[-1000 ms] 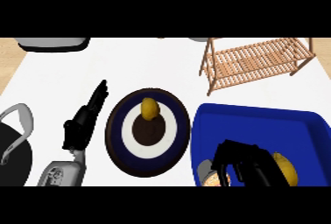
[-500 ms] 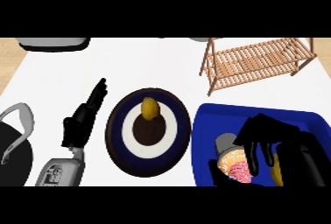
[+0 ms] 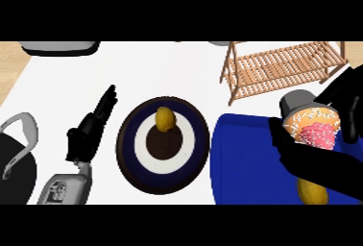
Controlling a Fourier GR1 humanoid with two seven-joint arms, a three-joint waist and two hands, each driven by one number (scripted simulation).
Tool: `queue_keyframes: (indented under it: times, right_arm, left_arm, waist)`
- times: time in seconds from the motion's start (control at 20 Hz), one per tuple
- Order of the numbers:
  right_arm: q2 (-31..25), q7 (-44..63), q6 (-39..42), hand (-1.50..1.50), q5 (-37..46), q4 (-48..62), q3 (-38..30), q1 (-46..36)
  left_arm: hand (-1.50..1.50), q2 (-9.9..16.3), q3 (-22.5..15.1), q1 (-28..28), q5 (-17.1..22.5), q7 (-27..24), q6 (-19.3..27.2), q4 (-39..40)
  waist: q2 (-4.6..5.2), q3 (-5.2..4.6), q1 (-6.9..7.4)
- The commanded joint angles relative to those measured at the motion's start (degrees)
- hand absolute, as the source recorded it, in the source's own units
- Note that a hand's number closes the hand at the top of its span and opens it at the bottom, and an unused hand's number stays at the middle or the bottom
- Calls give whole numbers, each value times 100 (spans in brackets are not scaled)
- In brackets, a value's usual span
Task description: Pick the cupcake from the tray and place it in the tiered shelf
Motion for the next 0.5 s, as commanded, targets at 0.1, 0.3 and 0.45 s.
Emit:
queue_keyframes:
  times: [0.1,0.3,0.45]
  right_arm:
    - [-331,522,308,150,-174,615,-702,-1235]
    - [-730,-233,-86,150,-327,1070,-1295,-1193]
    - [-896,-462,-318,150,-244,1444,-1347,-1376]
  left_arm:
    - [0,-121,-91,-89,-140,-23,92,196]
    - [0,-142,-60,-78,-106,-47,87,188]
    - [0,-99,-25,-85,57,200,-62,-119]
  waist:
    - [5,-1,-5]
    - [13,3,4]
    - [8,4,10]
